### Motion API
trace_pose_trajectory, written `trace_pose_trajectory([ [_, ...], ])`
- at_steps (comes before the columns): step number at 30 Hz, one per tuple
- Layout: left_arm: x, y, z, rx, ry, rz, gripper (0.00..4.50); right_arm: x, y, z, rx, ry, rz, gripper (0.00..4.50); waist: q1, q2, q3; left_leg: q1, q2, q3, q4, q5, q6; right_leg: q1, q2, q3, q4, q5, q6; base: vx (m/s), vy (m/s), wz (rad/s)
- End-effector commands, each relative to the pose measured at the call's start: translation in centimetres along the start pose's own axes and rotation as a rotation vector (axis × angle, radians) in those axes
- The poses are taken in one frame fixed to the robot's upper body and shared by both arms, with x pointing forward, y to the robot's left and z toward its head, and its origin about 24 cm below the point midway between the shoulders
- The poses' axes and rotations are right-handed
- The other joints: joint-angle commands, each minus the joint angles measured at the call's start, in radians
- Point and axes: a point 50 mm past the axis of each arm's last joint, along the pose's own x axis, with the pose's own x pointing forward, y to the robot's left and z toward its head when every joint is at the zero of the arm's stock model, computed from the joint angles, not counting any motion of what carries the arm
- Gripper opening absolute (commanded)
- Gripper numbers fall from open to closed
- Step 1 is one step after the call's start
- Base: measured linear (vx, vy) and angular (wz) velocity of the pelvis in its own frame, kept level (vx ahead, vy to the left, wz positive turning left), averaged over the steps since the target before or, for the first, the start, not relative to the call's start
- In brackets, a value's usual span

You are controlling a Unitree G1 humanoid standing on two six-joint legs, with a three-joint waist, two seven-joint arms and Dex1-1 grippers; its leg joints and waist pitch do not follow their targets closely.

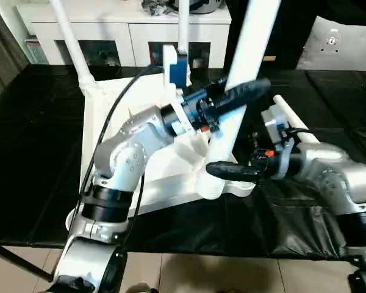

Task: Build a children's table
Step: Pick table leg

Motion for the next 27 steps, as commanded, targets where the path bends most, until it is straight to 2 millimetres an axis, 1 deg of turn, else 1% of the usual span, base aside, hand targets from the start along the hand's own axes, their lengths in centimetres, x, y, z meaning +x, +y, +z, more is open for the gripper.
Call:
trace_pose_trajectory([
  [1,0.3,-0.5,0.4,0.034,-0.002,-0.022,1.76,0.4,0.1,0.4,-0.012,-0.007,0.029,3.77,-0.001,-0.029,-0.075,0.002,0.034,-0.005,-0.059,-0.081,0.100,0.065,-0.056,0.040,-0.069,-0.220,-0.201,0.000,0.000,0.00],
  [3,0.4,-0.5,0.3,0.035,-0.002,-0.023,1.76,0.5,0.0,0.3,-0.009,-0.007,0.032,3.70,-0.002,-0.029,-0.075,0.001,0.034,-0.005,-0.059,-0.084,0.100,0.064,-0.055,0.040,-0.069,-0.220,-0.202,0.000,0.000,0.00],
  [5,0.5,-0.5,0.2,0.035,-0.002,-0.022,1.76,0.7,0.0,0.3,-0.001,-0.014,0.038,3.52,-0.002,-0.030,-0.074,0.001,0.033,-0.005,-0.059,-0.088,0.098,0.065,-0.056,0.040,-0.071,-0.232,-0.198,0.000,0.000,0.00],
  [6,0.5,-0.5,0.2,0.036,-0.002,-0.022,1.76,0.8,0.0,0.2,0.000,-0.014,0.039,3.41,-0.002,-0.027,-0.074,0.001,0.033,-0.005,-0.059,-0.088,0.095,0.064,-0.056,0.040,-0.071,-0.239,-0.196,0.000,0.000,0.00],
  [7,0.6,-0.6,0.1,0.036,-0.005,-0.022,1.76,0.9,0.0,0.1,0.004,-0.014,0.045,3.32,-0.003,-0.028,-0.074,0.001,0.033,-0.006,-0.060,-0.091,0.093,0.064,-0.056,0.040,-0.072,-0.242,-0.196,0.000,0.000,0.00],
  [11,0.7,-0.6,0.0,0.035,-0.006,-0.024,1.76,1.1,0.0,-0.1,0.012,-0.013,0.052,3.02,-0.002,-0.029,-0.075,0.000,0.033,-0.005,-0.059,-0.087,0.094,0.065,-0.055,0.040,-0.070,-0.228,-0.198,0.000,0.000,0.00],
  [18,0.7,-0.6,0.1,0.036,-0.007,-0.024,1.76,1.2,0.0,-0.2,0.015,-0.012,0.054,2.44,-0.001,-0.026,-0.074,0.002,0.033,-0.006,-0.060,-0.096,0.092,0.064,-0.056,0.040,-0.072,-0.241,-0.195,0.000,0.000,0.00],
  [19,0.7,-0.6,0.1,0.036,-0.008,-0.022,1.76,1.3,0.0,-0.2,0.016,-0.014,0.056,2.32,-0.002,-0.027,-0.075,0.002,0.034,-0.006,-0.060,-0.095,0.091,0.064,-0.056,0.040,-0.072,-0.240,-0.195,0.000,0.000,0.00],
  [20,0.7,-0.6,0.1,0.036,-0.008,-0.022,1.76,1.3,0.0,-0.2,0.017,-0.015,0.057,2.32,-0.002,-0.026,-0.075,0.002,0.034,-0.006,-0.060,-0.093,0.091,0.064,-0.056,0.039,-0.071,-0.236,-0.196,0.000,0.000,0.00],
  [21,0.8,-0.6,0.1,0.036,-0.008,-0.022,1.76,1.3,0.0,-0.2,0.017,-0.015,0.057,2.19,-0.001,-0.027,-0.075,0.001,0.034,-0.006,-0.060,-0.091,0.092,0.065,-0.055,0.039,-0.070,-0.229,-0.197,0.000,0.000,0.00],
  [22,0.8,-0.6,0.0,0.034,-0.010,-0.021,1.76,1.4,0.0,-0.2,0.018,-0.017,0.058,2.11,-0.001,-0.025,-0.075,0.001,0.034,-0.006,-0.059,-0.092,0.092,0.065,-0.056,0.040,-0.070,-0.226,-0.199,0.000,0.000,0.00],
  [27,0.9,-0.6,0.0,0.032,-0.013,-0.018,1.76,1.5,0.0,-0.3,0.020,-0.020,0.060,1.98,-0.001,-0.026,-0.075,0.001,0.033,-0.006,-0.059,-0.094,0.092,0.065,-0.056,0.040,-0.071,-0.227,-0.200,0.000,0.000,0.00],
])
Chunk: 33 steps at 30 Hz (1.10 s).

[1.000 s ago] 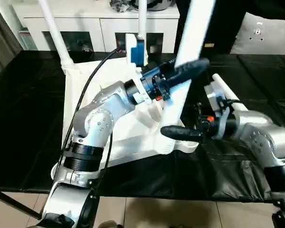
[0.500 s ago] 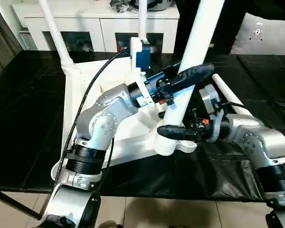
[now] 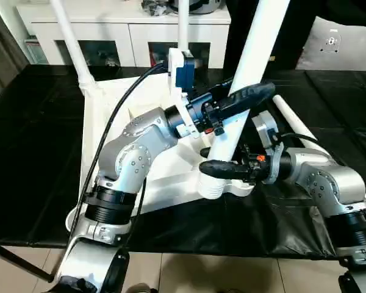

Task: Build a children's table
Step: Pick table leg

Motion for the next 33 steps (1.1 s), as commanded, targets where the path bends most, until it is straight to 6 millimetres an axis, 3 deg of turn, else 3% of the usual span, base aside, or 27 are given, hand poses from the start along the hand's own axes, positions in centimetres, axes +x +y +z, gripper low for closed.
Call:
trace_pose_trajectory([
  [1,0.4,-0.4,0.3,0.020,-0.014,-0.025,1.76,0.3,-0.1,0.4,-0.008,0.001,0.006,1.96,-0.001,-0.025,-0.075,0.002,0.033,-0.006,-0.061,-0.096,0.091,0.064,-0.055,0.039,-0.072,-0.231,-0.200,0.000,0.000,0.00],
  [11,0.4,-0.5,-0.1,0.003,0.034,-0.008,1.76,0.3,-0.3,0.2,-0.016,0.009,-0.024,1.93,-0.001,-0.024,-0.075,0.001,0.033,-0.006,-0.061,-0.094,0.090,0.065,-0.056,0.040,-0.070,-0.219,-0.205,0.000,0.000,0.00],
  [13,0.5,-0.8,-0.3,-0.012,0.053,-0.028,2.46,0.5,-0.8,0.0,-0.028,0.005,-0.084,1.93,-0.002,-0.021,-0.075,0.000,0.032,-0.007,-0.061,-0.097,0.087,0.064,-0.057,0.039,-0.071,-0.226,-0.205,0.000,0.000,0.00],
  [15,0.6,-1.1,-0.6,-0.017,0.068,-0.050,2.49,0.7,-1.4,0.0,-0.041,-0.002,-0.146,1.91,-0.003,-0.017,-0.074,0.004,0.034,-0.007,-0.062,-0.099,0.079,0.061,-0.056,0.039,-0.072,-0.229,-0.206,0.000,0.000,0.00],
  [16,0.7,-1.4,-0.8,-0.016,0.080,-0.065,2.61,0.9,-1.8,-0.1,-0.053,-0.007,-0.193,1.91,-0.005,-0.019,-0.074,0.001,0.034,-0.007,-0.063,-0.104,0.071,0.062,-0.057,0.039,-0.071,-0.232,-0.205,0.000,0.000,0.00],
  [17,0.8,-1.5,-0.9,-0.015,0.085,-0.070,2.76,1.0,-2.0,-0.1,-0.057,-0.008,-0.209,1.91,-0.004,-0.014,-0.074,0.004,0.033,-0.008,-0.063,-0.108,0.069,0.061,-0.056,0.039,-0.073,-0.234,-0.204,0.000,0.000,0.00],
  [18,0.8,-1.6,-1.0,-0.011,0.091,-0.077,2.76,1.1,-2.2,-0.1,-0.062,-0.010,-0.232,1.91,-0.007,-0.017,-0.074,0.004,0.033,-0.007,-0.064,-0.111,0.066,0.062,-0.056,0.039,-0.073,-0.234,-0.202,0.000,0.000,0.00],
  [19,0.9,-1.8,-1.2,-0.004,0.101,-0.084,2.93,1.3,-2.5,-0.2,-0.062,-0.017,-0.264,1.91,-0.006,-0.011,-0.075,0.005,0.034,-0.009,-0.065,-0.113,0.065,0.062,-0.056,0.039,-0.071,-0.227,-0.205,0.000,0.000,0.00],
  [23,1.4,-2.4,-1.7,0.012,0.122,-0.104,3.26,1.9,-3.2,-0.3,-0.071,-0.039,-0.346,1.91,-0.010,-0.012,-0.074,0.005,0.033,-0.008,-0.066,-0.126,0.057,0.062,-0.056,0.039,-0.072,-0.215,-0.207,0.000,0.000,0.00],
  [27,2.1,-3.2,-2.0,0.005,0.120,-0.131,3.31,2.5,-3.7,-0.7,-0.076,-0.047,-0.407,1.91,-0.010,-0.007,-0.074,0.004,0.036,-0.009,-0.067,-0.121,0.057,0.063,-0.056,0.040,-0.069,-0.186,-0.217,0.000,0.000,0.00],
  [33,2.2,-2.3,-0.9,-0.014,0.016,-0.044,3.31,2.0,-4.2,-0.6,-0.051,-0.107,-0.489,1.91,-0.010,-0.009,-0.074,0.004,0.034,-0.008,-0.067,-0.126,0.060,0.066,-0.056,0.041,-0.070,-0.188,-0.219,0.000,0.000,0.00],
])
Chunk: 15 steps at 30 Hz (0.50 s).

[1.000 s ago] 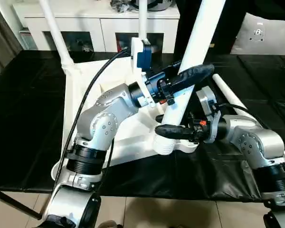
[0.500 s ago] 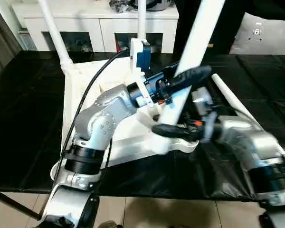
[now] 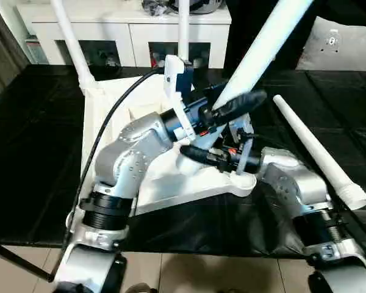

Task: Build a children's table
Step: Pick table leg

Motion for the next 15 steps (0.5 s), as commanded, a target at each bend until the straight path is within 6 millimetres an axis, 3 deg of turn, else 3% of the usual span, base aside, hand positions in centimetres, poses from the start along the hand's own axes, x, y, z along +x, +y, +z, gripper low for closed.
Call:
trace_pose_trajectory([
  [1,1.9,-2.5,0.2,-0.037,-0.024,-0.160,3.31,-0.8,-1.7,0.3,0.066,-0.017,-0.161,1.91,-0.007,-0.013,-0.073,0.003,0.033,-0.007,-0.067,-0.122,0.066,0.066,-0.056,0.041,-0.072,-0.190,-0.218,0.000,0.000,0.00],
  [7,-0.4,-0.5,0.7,-0.032,-0.051,0.002,3.31,-3.6,-2.2,0.6,0.091,-0.094,-0.300,1.89,-0.003,-0.014,-0.075,0.003,0.032,-0.006,-0.065,-0.100,0.076,0.067,-0.055,0.042,-0.069,-0.172,-0.214,0.000,0.000,0.00],
  [8,-0.6,-0.5,0.7,-0.029,-0.045,0.010,3.31,-3.9,-2.2,0.5,0.091,-0.097,-0.308,1.89,-0.003,-0.010,-0.075,0.003,0.032,-0.007,-0.065,-0.099,0.077,0.066,-0.054,0.041,-0.069,-0.174,-0.211,0.000,0.000,0.00],
  [11,-2.2,0.0,-0.8,-0.021,0.060,0.048,3.31,-5.6,-2.0,0.3,0.068,-0.090,-0.375,1.89,-0.012,-0.013,-0.071,-0.001,0.028,-0.006,-0.068,-0.114,0.074,0.067,-0.052,0.039,-0.076,-0.232,-0.182,0.000,0.000,0.00],
  [12,-2.6,0.2,-1.4,-0.018,0.104,0.062,3.31,-5.9,-2.0,0.2,0.063,-0.083,-0.394,1.89,-0.018,-0.010,-0.070,0.004,0.029,-0.006,-0.069,-0.127,0.068,0.062,-0.050,0.039,-0.081,-0.258,-0.169,0.000,0.000,0.00],
  [14,-3.8,0.4,-4.1,0.092,0.331,0.070,3.31,-7.0,-2.2,-0.1,0.051,-0.058,-0.485,1.89,-0.028,-0.010,-0.067,0.005,0.029,-0.009,-0.075,-0.160,0.056,0.059,-0.049,0.038,-0.087,-0.330,-0.134,0.000,0.000,0.00],
  [15,-3.8,0.4,-4.1,0.092,0.331,0.070,3.31,-7.0,-2.2,-0.1,0.051,-0.058,-0.485,1.89,-0.028,-0.010,-0.067,0.005,0.029,-0.009,-0.075,-0.160,0.056,0.059,-0.049,0.038,-0.087,-0.330,-0.134,0.000,0.000,0.00],
])
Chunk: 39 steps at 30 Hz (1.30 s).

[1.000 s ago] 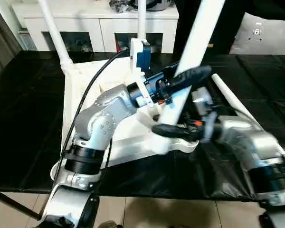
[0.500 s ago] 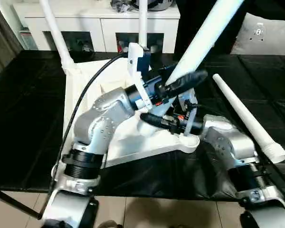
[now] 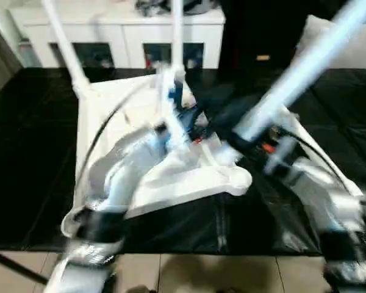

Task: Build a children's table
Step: Pick table leg

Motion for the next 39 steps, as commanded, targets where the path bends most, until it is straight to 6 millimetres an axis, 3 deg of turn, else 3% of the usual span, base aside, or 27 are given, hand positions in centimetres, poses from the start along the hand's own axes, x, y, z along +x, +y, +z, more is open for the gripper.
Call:
trace_pose_trajectory([
  [1,0.2,-0.4,-1.7,0.085,0.133,-0.029,3.31,-0.4,-0.2,0.8,-0.045,-0.006,-0.049,1.89,-0.003,-0.011,-0.066,0.004,0.030,-0.011,-0.075,-0.168,0.045,0.056,-0.051,0.039,-0.088,-0.339,-0.130,0.000,0.000,0.00],
  [5,-0.3,-0.4,-5.3,0.246,0.387,-0.046,3.31,-1.1,-0.6,0.5,-0.092,0.021,-0.127,1.89,-0.006,-0.008,-0.066,0.005,0.029,-0.011,-0.076,-0.182,0.032,0.055,-0.051,0.042,-0.089,-0.329,-0.128,0.000,0.000,0.00],
  [6,-0.3,-0.4,-5.3,0.246,0.387,-0.046,3.31,-1.1,-0.6,0.5,-0.092,0.021,-0.127,1.89,-0.006,-0.010,-0.066,0.005,0.029,-0.011,-0.076,-0.182,0.030,0.055,-0.052,0.042,-0.088,-0.324,-0.128,0.000,0.000,0.00],
  [7,-0.4,-0.1,-5.9,0.229,0.425,-0.022,2.99,-1.3,-0.6,0.4,-0.107,0.037,-0.148,1.89,-0.007,-0.008,-0.067,0.004,0.028,-0.009,-0.075,-0.168,0.026,0.057,-0.053,0.043,-0.085,-0.300,-0.140,0.000,0.000,0.00],
  [9,-0.5,0.3,-6.5,0.214,0.455,0.002,2.99,-1.5,-0.7,0.2,-0.133,0.065,-0.172,1.89,-0.007,-0.009,-0.068,0.003,0.028,-0.009,-0.073,-0.158,0.026,0.058,-0.053,0.043,-0.082,-0.271,-0.158,0.000,0.000,0.00],
  [13,-1.0,0.9,-7.7,0.225,0.542,0.019,2.60,-1.9,-0.3,-0.3,-0.144,0.084,-0.199,1.89,-0.009,-0.011,-0.067,0.002,0.026,-0.008,-0.073,-0.162,0.036,0.058,-0.053,0.043,-0.086,-0.283,-0.156,0.000,0.000,0.00],
  [15,-1.2,1.1,-7.9,0.226,0.560,0.022,2.50,-1.9,-0.3,-0.5,-0.145,0.085,-0.202,1.88,-0.011,-0.015,-0.066,0.001,0.026,-0.009,-0.075,-0.172,0.037,0.059,-0.054,0.042,-0.086,-0.296,-0.154,0.000,0.000,0.00],
  [21,-1.9,1.6,-8.5,0.246,0.612,0.043,1.96,-2.0,-0.2,-0.6,-0.125,0.093,-0.219,1.88,-0.018,-0.011,-0.064,0.003,0.028,-0.010,-0.076,-0.190,0.035,0.056,-0.054,0.042,-0.089,-0.324,-0.157,0.000,0.000,0.00],
  [22,-2.0,1.7,-8.5,0.254,0.618,0.048,1.81,-2.0,-0.1,-0.6,-0.126,0.093,-0.218,1.88,-0.019,-0.018,-0.065,0.002,0.028,-0.010,-0.076,-0.187,0.037,0.056,-0.054,0.043,-0.089,-0.319,-0.157,0.000,0.000,0.00],
  [23,-2.2,1.8,-8.7,0.263,0.630,0.052,1.74,-1.9,-0.1,-0.6,-0.126,0.093,-0.217,1.88,-0.017,-0.015,-0.065,0.001,0.027,-0.010,-0.075,-0.178,0.039,0.057,-0.055,0.043,-0.086,-0.311,-0.158,0.000,0.000,0.00],
  [32,-3.2,2.2,-9.2,0.264,0.684,0.049,1.22,-1.7,0.2,-0.6,-0.129,0.099,-0.195,1.88,-0.019,-0.014,-0.063,0.002,0.028,-0.010,-0.076,-0.188,0.039,0.055,-0.057,0.044,-0.087,-0.319,-0.167,0.000,0.000,0.00],
  [33,-3.3,2.2,-9.3,0.258,0.685,0.046,0.96,-1.6,0.3,-0.6,-0.126,0.100,-0.186,1.88,-0.019,-0.014,-0.063,0.002,0.028,-0.010,-0.076,-0.189,0.039,0.055,-0.058,0.044,-0.088,-0.325,-0.165,0.000,0.000,0.00],
  [39,-3.5,2.3,-9.2,0.230,0.662,0.039,0.48,-1.5,0.7,-0.5,-0.122,0.106,-0.132,1.88,-0.019,-0.014,-0.063,0.001,0.028,-0.010,-0.077,-0.184,0.041,0.056,-0.057,0.044,-0.087,-0.325,-0.162,0.000,0.000,0.00],
])
